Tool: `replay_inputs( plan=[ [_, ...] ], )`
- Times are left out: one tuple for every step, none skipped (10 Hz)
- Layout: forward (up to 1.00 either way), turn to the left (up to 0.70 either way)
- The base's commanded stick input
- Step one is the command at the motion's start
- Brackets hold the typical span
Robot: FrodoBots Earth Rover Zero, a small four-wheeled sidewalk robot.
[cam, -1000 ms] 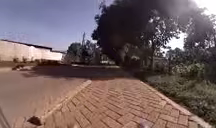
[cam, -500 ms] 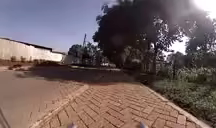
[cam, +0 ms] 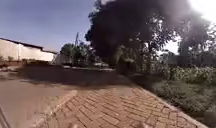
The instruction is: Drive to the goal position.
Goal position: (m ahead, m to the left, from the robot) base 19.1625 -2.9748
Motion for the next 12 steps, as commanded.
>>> replay_inputs(
  plan=[
    [1.0,0.0],
    [1.0,0.0],
    [1.0,0.0],
    [1.0,0.0],
    [1.0,0.0],
    [1.0,0.0],
    [1.0,0.0],
    [1.0,0.0],
    [1.0,0.0],
    [1.0,0.0],
    [1.0,0.0],
    [1.0,0.0]
  ],
)
